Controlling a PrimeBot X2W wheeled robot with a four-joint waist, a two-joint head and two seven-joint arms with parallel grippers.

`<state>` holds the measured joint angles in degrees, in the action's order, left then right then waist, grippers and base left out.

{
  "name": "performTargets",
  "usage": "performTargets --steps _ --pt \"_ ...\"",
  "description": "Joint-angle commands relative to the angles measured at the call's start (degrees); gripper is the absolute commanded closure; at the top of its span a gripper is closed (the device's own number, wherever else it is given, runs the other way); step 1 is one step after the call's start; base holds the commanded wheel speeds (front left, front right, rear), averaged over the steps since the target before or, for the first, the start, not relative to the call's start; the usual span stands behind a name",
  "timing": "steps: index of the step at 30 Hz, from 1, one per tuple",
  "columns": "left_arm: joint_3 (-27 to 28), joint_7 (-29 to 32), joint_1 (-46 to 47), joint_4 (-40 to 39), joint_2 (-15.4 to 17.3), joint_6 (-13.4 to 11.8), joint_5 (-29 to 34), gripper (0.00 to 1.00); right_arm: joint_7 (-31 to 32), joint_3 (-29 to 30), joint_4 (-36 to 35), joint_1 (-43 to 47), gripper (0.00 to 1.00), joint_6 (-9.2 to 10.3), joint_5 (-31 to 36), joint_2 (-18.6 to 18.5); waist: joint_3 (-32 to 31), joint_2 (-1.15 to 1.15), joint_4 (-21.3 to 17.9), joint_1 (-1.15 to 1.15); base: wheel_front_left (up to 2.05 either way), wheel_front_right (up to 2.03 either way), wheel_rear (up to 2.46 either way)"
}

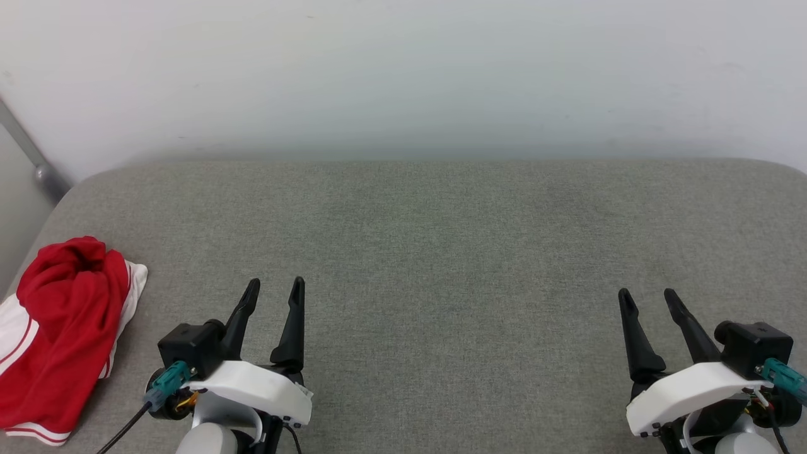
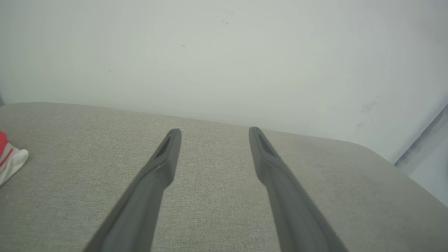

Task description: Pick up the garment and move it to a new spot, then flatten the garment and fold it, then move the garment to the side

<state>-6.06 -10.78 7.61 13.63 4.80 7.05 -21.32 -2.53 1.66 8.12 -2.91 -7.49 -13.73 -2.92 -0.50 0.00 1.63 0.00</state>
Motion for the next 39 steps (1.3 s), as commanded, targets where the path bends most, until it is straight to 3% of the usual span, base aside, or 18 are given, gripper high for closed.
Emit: performTargets --steps 1,39 --pt "-0.16 -0.50 1.01 -0.07 0.22 -0.05 1.13 0.00 -0.44 0.11 -0.66 0.34 0.00 0.00 1.22 0.03 0.01 0.00 0.03 0.00 0.00 0.00 0.00" --pt "-0.52 -4.49 2.04 4.27 0.13 -0.48 15.83 0.00 -3.14 0.74 -2.14 1.80 0.00 0.01 12.30 0.05 -0.10 0.00 0.30 0.00 0.00 0.00 0.00"
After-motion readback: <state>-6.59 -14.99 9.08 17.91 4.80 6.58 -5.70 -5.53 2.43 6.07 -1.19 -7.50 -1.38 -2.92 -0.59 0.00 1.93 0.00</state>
